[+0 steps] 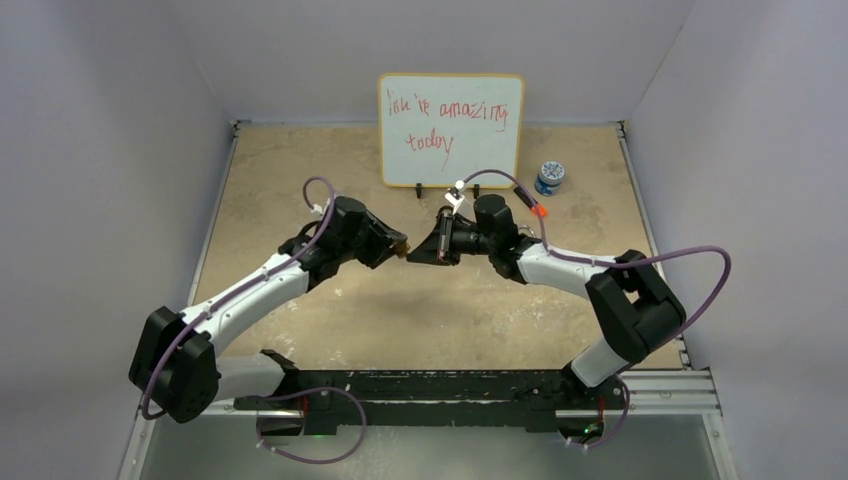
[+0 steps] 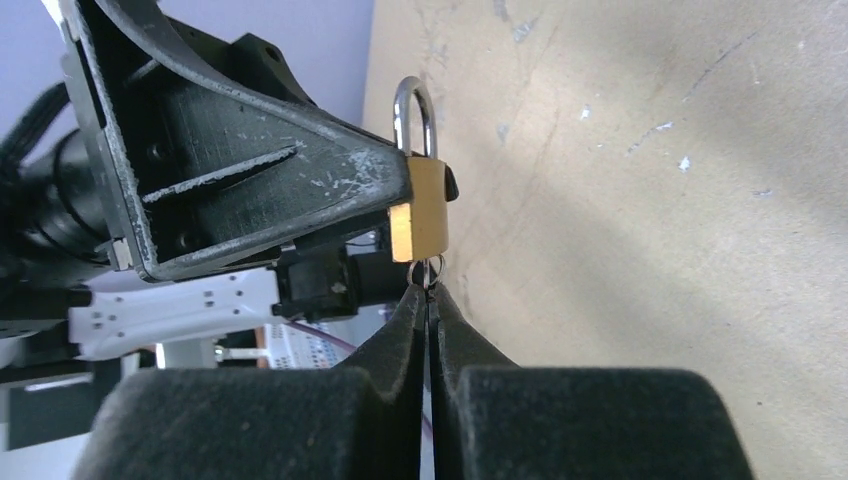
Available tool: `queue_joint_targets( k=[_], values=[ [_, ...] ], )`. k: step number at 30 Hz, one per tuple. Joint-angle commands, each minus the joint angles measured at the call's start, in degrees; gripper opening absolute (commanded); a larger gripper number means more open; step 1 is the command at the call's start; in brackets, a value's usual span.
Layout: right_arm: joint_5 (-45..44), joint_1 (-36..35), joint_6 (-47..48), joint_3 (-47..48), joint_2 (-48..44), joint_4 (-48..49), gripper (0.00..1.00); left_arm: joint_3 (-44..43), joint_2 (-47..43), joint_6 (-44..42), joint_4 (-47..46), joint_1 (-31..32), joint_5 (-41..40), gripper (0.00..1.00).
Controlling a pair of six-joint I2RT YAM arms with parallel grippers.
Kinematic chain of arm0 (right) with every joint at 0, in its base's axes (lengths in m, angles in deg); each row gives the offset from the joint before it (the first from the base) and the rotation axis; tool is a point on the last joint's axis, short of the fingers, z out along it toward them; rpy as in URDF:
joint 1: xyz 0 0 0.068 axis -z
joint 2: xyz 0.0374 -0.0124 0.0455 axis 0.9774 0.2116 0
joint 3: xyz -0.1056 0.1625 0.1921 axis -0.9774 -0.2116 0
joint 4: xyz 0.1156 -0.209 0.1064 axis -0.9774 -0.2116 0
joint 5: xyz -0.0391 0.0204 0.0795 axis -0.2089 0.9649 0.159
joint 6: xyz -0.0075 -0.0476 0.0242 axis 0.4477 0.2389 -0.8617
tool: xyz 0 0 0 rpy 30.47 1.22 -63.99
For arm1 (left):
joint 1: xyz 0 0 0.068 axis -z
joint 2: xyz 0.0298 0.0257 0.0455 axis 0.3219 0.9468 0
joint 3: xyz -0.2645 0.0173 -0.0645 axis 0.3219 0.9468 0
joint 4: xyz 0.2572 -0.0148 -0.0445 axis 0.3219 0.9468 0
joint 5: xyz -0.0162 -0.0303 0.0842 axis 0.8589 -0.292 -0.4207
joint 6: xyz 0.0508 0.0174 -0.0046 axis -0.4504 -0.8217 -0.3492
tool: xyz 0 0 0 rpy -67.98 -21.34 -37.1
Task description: Unlock with the key
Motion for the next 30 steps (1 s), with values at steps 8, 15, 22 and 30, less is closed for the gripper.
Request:
queue_joint_targets(
  k=[8,15,22,30],
  values=[
    [2.9,6.0,-42.0,-7.8,2.9,42.6,0.0,5.1,-10.3,-1.9,-24.7,1.0,3.9,0.18],
    [0.1,6.1,-59.0,-8.4,6.1,60.1,0.0,6.7,-11.5,-2.2,-33.3,0.9,3.7,0.18],
    [5.7,6.6,-43.7,-9.2,-0.1,48.5,0.34,4.9,-11.8,-7.0,-28.7,1.0,-0.3,0.18],
    [2.6,5.7,3.0,-1.8,-12.7,4.4,0.59,-2.2,-9.3,-5.5,-12.9,1.0,-2.3,0.18]
  ],
)
